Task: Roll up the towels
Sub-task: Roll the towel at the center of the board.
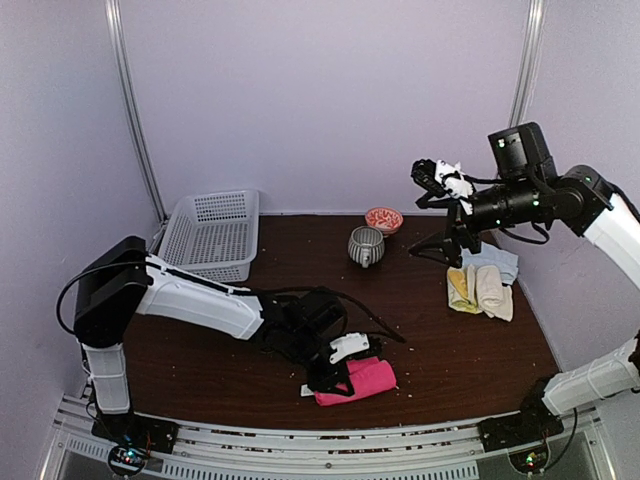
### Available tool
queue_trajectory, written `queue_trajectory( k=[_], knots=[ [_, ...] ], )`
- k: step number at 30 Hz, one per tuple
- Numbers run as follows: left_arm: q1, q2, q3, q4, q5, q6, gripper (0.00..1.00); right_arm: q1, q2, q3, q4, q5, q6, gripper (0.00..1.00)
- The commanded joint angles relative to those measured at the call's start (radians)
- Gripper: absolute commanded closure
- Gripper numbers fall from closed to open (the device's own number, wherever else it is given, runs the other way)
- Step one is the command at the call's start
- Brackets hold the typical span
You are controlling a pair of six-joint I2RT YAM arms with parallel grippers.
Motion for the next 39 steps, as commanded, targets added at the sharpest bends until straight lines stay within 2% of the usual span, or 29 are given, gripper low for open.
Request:
queue_trajectory(
  k=[1, 3, 6, 13, 16, 20, 27, 35, 39],
  knots=[
    [0.049, 0.127, -0.017, -0.010, 0.096, -0.056, 0.78, 0.027, 0.020, -0.030, -0.110, -0.260, -0.107, 0.08],
    [0.071, 0.149, -0.015, 0.008, 0.134, -0.075, 0.78, 0.072, 0.013, -0.045, -0.176, -0.360, -0.160, 0.13],
    [0.087, 0.173, -0.004, 0.008, 0.168, -0.083, 0.78, 0.139, -0.019, -0.128, -0.184, -0.363, -0.227, 0.17],
    [0.113, 0.217, 0.018, -0.013, 0.220, -0.110, 0.77, 0.322, 0.016, -0.350, -0.101, -0.068, -0.272, 0.41],
    [0.117, 0.226, 0.020, -0.010, 0.229, -0.114, 0.76, 0.385, 0.054, -0.450, 0.008, 0.049, -0.259, 0.49],
    [0.118, 0.228, 0.020, -0.015, 0.226, -0.114, 0.74, 0.432, 0.087, -0.612, 0.238, 0.229, -0.215, 0.42],
    [0.118, 0.230, 0.026, -0.032, 0.213, -0.104, 0.70, 0.453, 0.194, -0.671, 0.398, 0.284, -0.169, 0.38],
    [0.118, 0.235, 0.027, -0.044, 0.214, -0.096, 0.70, 0.487, 0.173, -0.595, 0.307, 0.210, -0.200, 0.39],
    [0.117, 0.233, 0.024, -0.037, 0.214, -0.098, 0.70, 0.487, 0.186, -0.616, 0.370, 0.234, -0.215, 0.36]
  ],
)
